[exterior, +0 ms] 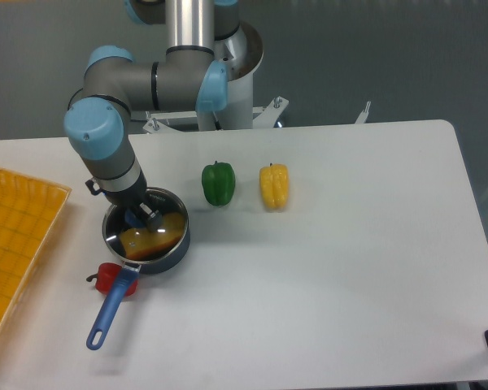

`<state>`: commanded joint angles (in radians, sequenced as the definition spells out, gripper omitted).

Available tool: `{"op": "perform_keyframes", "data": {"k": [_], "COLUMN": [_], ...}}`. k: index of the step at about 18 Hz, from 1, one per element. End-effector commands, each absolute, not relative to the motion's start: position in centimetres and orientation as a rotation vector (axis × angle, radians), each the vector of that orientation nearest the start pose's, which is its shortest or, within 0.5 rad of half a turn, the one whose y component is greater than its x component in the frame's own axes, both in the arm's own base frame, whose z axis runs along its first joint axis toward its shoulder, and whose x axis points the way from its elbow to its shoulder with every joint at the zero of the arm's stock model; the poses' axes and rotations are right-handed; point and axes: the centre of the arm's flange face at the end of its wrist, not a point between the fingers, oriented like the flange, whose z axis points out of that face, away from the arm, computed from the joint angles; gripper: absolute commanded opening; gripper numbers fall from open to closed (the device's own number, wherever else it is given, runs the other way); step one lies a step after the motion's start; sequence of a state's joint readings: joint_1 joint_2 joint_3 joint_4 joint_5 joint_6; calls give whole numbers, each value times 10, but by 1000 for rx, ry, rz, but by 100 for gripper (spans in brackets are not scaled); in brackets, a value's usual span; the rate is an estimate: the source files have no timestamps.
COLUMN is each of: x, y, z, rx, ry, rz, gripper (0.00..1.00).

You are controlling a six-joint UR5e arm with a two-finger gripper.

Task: Close the pot lid
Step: 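Settle the glass lid onto the saucepan rim, then release the lid knob and raise the gripper away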

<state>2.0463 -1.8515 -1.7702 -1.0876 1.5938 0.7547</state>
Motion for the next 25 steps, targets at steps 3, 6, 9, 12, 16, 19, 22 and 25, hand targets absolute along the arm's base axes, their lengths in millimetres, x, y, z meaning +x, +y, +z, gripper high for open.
{"op": "perform_keyframes", "data": {"k": [3, 6, 9, 12, 16, 19, 22, 25], "x": [-144, -143, -144, -147, -151, -156, -171, -186], "y": [564, 564, 564, 565, 568, 572, 572, 566], "z": [292, 291, 291, 295, 303, 318, 332, 348], "rx": [-3119, -3121, -3121, -3113, -3121, -3124, -3117, -3104], "ry": [438, 441, 438, 430, 419, 415, 399, 501], "rz": [35, 32, 30, 26, 16, 4, 17, 16], "gripper": [78, 78, 80, 97, 100, 100, 100, 100]}}
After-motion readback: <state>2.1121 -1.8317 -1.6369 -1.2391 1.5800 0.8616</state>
